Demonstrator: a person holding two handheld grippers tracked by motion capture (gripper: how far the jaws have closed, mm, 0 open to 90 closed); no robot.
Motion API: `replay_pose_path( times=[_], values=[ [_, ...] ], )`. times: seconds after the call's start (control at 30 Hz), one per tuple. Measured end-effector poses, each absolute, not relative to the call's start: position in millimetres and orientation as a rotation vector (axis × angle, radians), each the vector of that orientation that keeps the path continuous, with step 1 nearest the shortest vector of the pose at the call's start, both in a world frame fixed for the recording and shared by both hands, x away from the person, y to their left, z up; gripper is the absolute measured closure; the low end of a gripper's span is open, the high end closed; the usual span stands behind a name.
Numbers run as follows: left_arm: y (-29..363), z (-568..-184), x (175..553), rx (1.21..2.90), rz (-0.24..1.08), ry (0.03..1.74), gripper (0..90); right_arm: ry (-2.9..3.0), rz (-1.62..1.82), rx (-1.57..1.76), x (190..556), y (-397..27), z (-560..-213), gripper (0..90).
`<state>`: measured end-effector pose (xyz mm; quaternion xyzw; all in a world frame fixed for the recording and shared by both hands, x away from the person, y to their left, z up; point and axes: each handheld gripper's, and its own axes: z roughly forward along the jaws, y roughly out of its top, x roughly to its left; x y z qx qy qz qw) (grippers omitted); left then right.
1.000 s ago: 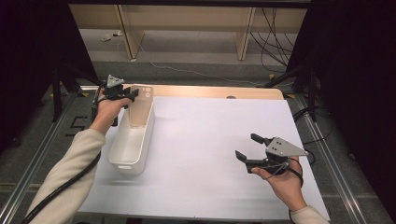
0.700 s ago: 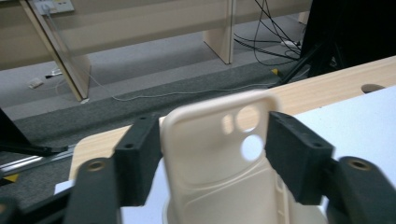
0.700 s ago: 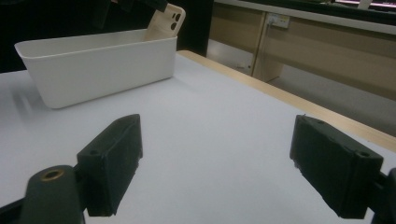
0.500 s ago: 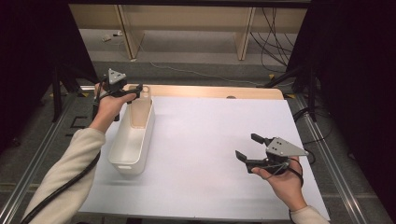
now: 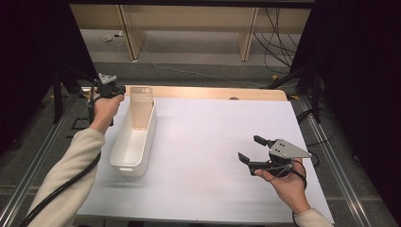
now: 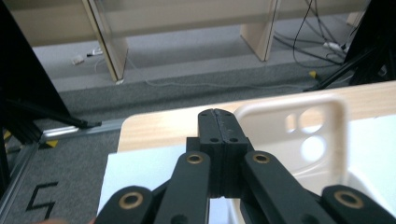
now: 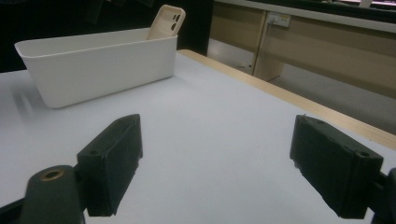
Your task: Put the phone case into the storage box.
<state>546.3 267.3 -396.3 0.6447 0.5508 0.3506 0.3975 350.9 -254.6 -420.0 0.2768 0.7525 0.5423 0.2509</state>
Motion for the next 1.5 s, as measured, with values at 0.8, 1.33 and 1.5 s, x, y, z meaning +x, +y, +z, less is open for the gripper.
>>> replay_pose_path(
  times=[0.8,1.33,1.5],
  values=[
    [267,-410,554,1.701,0.851,1.363,90.0,2.042,1.474,0.749,351,-255,-420,18.3],
    [260,-412,557,1.745,0.828,1.342,90.0,2.047,1.476,0.746,351,-255,-420,18.4],
    [259,-413,557,1.759,0.806,1.342,90.0,2.048,1.477,0.746,351,-255,-420,18.3]
  ],
)
